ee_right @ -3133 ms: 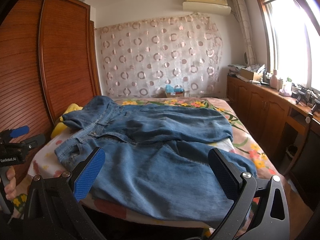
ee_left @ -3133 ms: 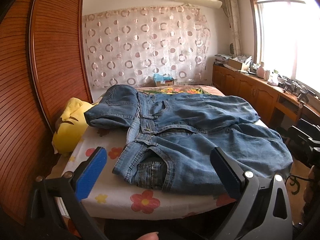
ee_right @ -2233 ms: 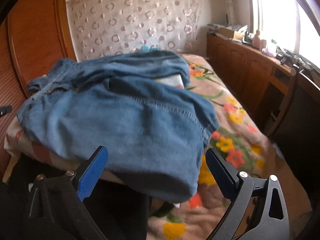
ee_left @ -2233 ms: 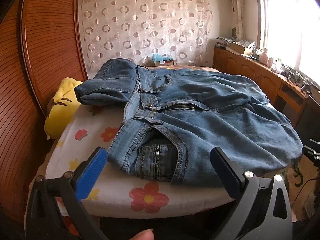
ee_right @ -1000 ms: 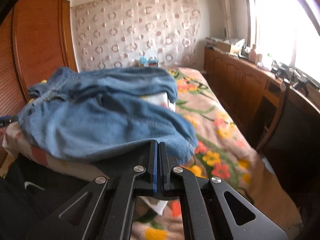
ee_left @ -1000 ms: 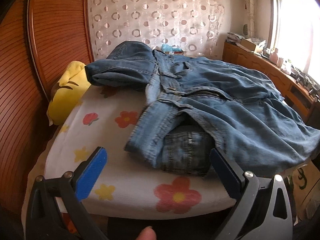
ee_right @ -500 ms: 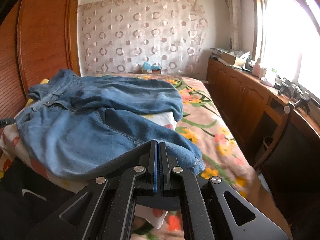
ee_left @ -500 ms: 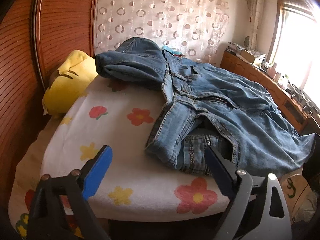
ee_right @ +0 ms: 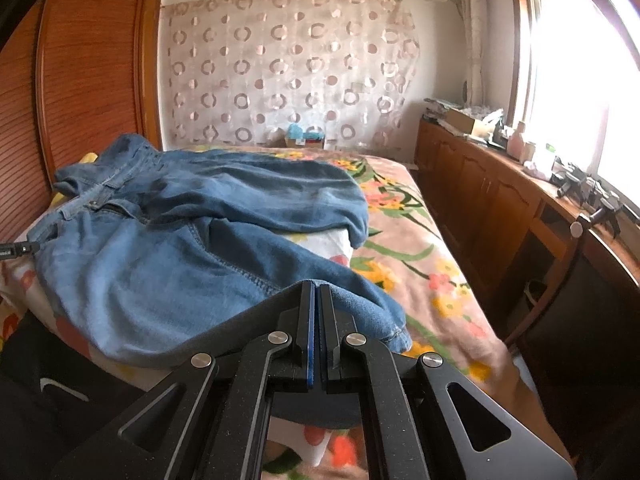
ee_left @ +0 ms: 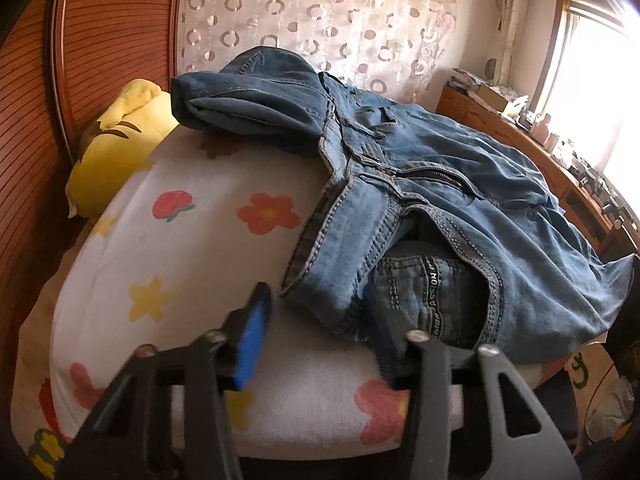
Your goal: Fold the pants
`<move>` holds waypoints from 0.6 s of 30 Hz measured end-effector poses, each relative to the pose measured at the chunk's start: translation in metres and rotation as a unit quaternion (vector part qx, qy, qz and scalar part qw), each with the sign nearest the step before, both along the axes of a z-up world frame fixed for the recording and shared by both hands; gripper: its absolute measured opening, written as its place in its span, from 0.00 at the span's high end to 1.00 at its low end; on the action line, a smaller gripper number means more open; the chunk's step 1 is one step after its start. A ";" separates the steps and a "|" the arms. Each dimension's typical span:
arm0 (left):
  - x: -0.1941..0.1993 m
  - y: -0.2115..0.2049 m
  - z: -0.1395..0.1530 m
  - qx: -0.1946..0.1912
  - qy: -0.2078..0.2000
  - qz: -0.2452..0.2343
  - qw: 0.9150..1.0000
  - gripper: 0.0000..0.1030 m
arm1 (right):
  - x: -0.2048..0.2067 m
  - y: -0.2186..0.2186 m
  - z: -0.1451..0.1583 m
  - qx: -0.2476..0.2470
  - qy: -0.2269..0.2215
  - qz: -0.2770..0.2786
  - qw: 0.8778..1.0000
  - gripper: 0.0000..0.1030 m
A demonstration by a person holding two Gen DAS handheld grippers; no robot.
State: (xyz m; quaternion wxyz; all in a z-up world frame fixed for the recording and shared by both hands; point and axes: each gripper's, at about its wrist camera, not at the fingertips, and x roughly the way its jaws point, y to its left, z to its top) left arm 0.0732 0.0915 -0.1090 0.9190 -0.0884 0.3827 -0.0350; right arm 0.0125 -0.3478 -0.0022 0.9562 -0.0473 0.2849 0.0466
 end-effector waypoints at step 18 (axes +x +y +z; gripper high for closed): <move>0.015 -0.018 0.088 0.027 -0.087 -0.046 0.995 0.92 | 0.052 -0.008 0.038 -0.025 -0.053 -0.004 0.998 1.00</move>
